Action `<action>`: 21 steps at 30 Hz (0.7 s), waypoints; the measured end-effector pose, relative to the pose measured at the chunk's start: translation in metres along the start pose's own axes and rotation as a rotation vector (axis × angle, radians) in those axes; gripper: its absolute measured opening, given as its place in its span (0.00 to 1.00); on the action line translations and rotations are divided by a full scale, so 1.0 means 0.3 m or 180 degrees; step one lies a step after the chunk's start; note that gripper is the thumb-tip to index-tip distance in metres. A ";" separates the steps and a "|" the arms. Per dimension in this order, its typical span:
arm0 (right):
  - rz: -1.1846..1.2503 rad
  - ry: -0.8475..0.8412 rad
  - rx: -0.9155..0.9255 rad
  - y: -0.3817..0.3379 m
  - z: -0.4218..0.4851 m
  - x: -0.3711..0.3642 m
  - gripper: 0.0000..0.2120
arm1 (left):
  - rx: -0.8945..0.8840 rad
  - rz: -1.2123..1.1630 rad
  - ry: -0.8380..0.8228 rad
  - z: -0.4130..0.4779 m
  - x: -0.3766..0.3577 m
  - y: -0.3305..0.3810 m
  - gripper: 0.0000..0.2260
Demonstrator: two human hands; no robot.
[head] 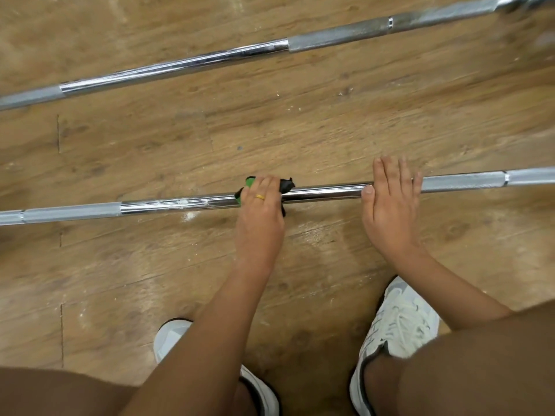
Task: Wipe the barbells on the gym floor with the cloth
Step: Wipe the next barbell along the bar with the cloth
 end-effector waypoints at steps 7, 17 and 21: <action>-0.0018 -0.0025 -0.0009 -0.016 -0.046 0.008 0.27 | 0.0769 -0.0291 0.0422 -0.027 0.044 -0.094 0.15; 0.0014 -0.0026 0.0011 -0.026 -0.097 0.018 0.26 | 0.0440 -0.0271 0.0303 -0.058 0.083 -0.144 0.14; 0.0035 -0.0027 -0.0020 -0.028 -0.119 0.020 0.27 | 0.0073 -0.0163 0.0220 -0.116 0.028 -0.081 0.18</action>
Point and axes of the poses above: each hand's wrist, its own z-axis towards the middle knuckle, its own x-axis out of the back of the hand, y = z × x, the point moved 4 cm from there along z, towards the middle knuckle, and after that the axes turned 14 degrees about x, right-handed, at the moved point
